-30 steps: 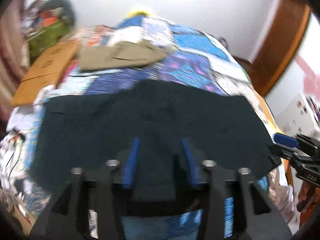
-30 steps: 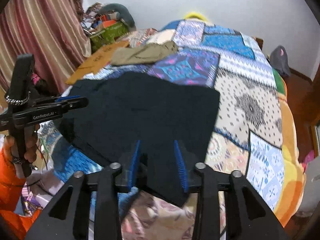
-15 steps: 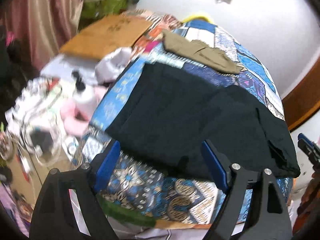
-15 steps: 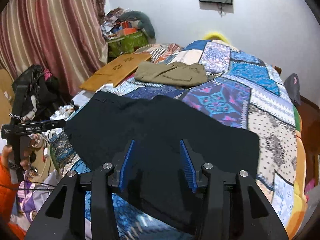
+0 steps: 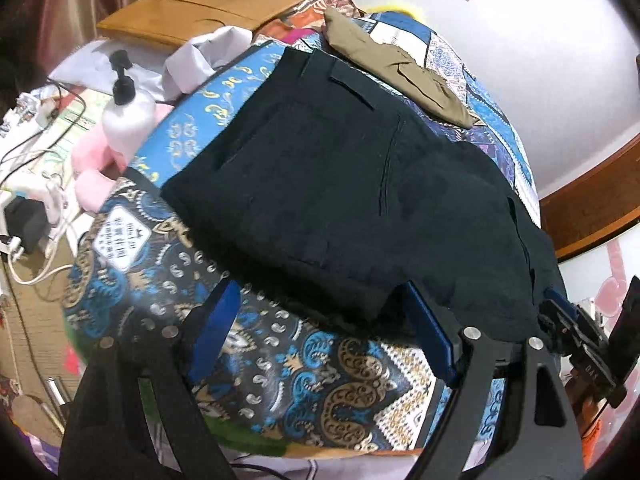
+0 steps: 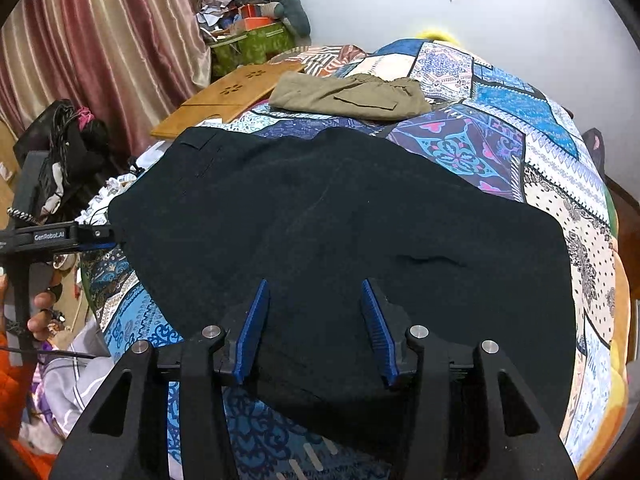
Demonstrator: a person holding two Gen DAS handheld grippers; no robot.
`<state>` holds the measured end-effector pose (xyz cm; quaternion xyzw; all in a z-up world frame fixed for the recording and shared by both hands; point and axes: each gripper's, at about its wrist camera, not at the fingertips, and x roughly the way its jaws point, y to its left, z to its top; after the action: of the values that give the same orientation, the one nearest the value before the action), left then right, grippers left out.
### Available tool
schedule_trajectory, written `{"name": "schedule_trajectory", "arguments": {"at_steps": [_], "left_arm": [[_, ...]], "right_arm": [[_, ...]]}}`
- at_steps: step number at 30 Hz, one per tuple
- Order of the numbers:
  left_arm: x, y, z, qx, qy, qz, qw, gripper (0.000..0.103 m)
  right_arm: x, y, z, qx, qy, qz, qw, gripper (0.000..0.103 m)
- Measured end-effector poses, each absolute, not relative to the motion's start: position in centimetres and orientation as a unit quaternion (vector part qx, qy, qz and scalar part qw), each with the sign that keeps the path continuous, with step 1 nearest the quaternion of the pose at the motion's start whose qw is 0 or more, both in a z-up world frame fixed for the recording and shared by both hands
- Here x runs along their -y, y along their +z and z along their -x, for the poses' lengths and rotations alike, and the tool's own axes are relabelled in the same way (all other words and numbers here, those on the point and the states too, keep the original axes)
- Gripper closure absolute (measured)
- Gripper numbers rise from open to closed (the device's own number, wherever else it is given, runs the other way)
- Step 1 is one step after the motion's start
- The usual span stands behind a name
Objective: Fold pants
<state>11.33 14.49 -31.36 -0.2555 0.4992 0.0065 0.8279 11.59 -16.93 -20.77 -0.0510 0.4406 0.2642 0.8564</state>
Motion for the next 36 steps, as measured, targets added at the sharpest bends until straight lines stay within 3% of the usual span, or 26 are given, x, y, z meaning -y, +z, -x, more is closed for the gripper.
{"name": "schedule_trajectory", "arguments": {"at_steps": [13, 20, 23, 36], "left_arm": [[-15.4, -32.0, -14.6, -0.485, 0.021, 0.279, 0.828, 0.019], [-14.4, -31.7, -16.5, -0.483, 0.056, 0.208, 0.849, 0.071], [-13.7, -30.6, -16.7, -0.474, 0.058, 0.173, 0.861, 0.081], [-8.5, -19.7, -16.3, -0.365, 0.006, 0.053, 0.930, 0.087]], "right_arm": [[16.6, -21.0, -11.8, -0.442, 0.272, 0.048, 0.853, 0.057], [16.9, -21.0, -11.9, -0.443, 0.273, 0.040, 0.853, 0.057], [17.0, -20.8, -12.0, -0.446, 0.272, 0.033, 0.852, 0.057], [22.8, -17.8, -10.8, -0.427, 0.215, -0.010, 0.878, 0.057]]}}
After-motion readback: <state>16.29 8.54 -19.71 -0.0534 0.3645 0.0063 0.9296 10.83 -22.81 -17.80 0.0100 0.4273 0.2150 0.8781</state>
